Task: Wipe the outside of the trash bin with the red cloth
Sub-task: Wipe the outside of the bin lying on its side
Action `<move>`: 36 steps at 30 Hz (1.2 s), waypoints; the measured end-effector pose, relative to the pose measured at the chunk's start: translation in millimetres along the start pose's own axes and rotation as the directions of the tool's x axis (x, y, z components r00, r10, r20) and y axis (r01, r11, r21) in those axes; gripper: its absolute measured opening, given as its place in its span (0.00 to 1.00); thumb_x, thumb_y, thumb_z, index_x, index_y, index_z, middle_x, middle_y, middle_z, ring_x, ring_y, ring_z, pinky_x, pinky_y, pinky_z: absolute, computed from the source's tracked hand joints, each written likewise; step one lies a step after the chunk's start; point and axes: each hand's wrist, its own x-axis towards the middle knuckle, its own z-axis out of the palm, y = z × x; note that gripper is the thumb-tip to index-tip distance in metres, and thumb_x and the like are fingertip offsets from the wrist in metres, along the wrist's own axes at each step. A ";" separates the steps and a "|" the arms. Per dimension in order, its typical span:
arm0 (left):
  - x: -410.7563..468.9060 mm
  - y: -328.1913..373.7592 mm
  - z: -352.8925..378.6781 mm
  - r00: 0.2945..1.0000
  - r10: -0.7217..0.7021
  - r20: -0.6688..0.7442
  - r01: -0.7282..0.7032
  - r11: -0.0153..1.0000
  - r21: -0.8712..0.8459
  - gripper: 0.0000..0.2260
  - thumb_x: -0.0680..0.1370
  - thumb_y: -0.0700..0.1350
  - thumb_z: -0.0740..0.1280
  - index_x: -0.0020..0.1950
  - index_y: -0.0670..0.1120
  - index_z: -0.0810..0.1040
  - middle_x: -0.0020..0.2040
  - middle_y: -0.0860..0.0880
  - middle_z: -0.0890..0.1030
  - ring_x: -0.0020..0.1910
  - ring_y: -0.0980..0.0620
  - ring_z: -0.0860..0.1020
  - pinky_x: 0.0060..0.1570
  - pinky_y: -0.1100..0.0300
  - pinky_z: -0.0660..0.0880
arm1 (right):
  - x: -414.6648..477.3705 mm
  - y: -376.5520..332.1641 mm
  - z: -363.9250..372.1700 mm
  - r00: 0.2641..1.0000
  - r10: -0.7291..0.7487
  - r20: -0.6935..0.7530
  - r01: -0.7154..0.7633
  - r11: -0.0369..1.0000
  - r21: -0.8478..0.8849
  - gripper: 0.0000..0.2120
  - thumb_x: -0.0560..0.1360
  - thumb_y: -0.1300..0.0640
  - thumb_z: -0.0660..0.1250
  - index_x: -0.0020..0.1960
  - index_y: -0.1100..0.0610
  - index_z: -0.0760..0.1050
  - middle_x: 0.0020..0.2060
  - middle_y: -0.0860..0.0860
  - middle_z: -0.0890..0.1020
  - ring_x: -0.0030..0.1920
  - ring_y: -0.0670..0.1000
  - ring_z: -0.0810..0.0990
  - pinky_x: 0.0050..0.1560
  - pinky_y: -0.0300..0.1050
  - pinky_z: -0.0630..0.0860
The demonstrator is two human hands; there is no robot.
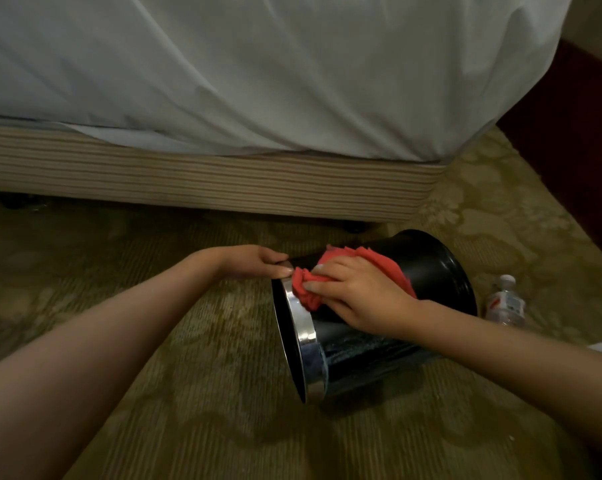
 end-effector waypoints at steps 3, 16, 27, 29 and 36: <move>2.2 -0.1 -2.2 1.000 -0.005 0.004 0.005 1.000 0.023 0.24 0.78 0.53 0.61 0.73 0.47 0.64 0.75 0.50 0.61 0.73 0.52 0.59 0.72 0.58 0.54 | -0.9 2.7 -1.8 0.996 -0.086 0.009 0.087 0.994 -0.062 0.18 0.75 0.58 0.66 0.65 0.52 0.74 0.62 0.53 0.77 0.62 0.56 0.74 0.61 0.54 0.69; 6.7 -0.4 -2.2 0.999 -0.050 0.019 0.048 0.996 0.082 0.28 0.78 0.56 0.58 0.75 0.49 0.57 0.75 0.49 0.59 0.74 0.51 0.57 0.74 0.51 0.53 | -22.1 -9.5 8.2 0.982 -0.190 -0.006 0.187 0.972 -0.144 0.27 0.64 0.60 0.77 0.62 0.53 0.76 0.60 0.55 0.78 0.61 0.58 0.76 0.59 0.56 0.72; 5.6 6.2 -3.7 0.997 -0.081 0.013 0.080 0.996 0.038 0.25 0.80 0.54 0.56 0.76 0.48 0.57 0.75 0.49 0.59 0.73 0.50 0.59 0.70 0.56 0.57 | -11.4 -24.0 8.0 0.991 -0.135 0.000 0.135 0.988 -0.081 0.24 0.66 0.60 0.74 0.62 0.54 0.77 0.61 0.57 0.77 0.62 0.60 0.74 0.60 0.58 0.71; 5.2 6.2 -3.1 0.997 -0.082 0.004 0.081 0.994 0.068 0.25 0.80 0.54 0.56 0.76 0.48 0.57 0.75 0.49 0.60 0.74 0.50 0.59 0.72 0.54 0.57 | -26.4 -24.9 13.1 0.974 -0.225 -0.007 0.222 0.965 -0.141 0.25 0.63 0.59 0.76 0.60 0.53 0.78 0.58 0.56 0.79 0.60 0.58 0.76 0.58 0.55 0.73; 7.0 3.8 -1.2 0.996 -0.087 0.006 0.087 0.994 -0.063 0.20 0.80 0.53 0.56 0.71 0.52 0.64 0.71 0.47 0.67 0.70 0.47 0.65 0.70 0.46 0.61 | 41.0 1.1 8.9 0.991 0.130 0.007 -0.126 0.973 -0.194 0.24 0.77 0.57 0.59 0.72 0.48 0.63 0.68 0.53 0.66 0.67 0.57 0.64 0.62 0.53 0.63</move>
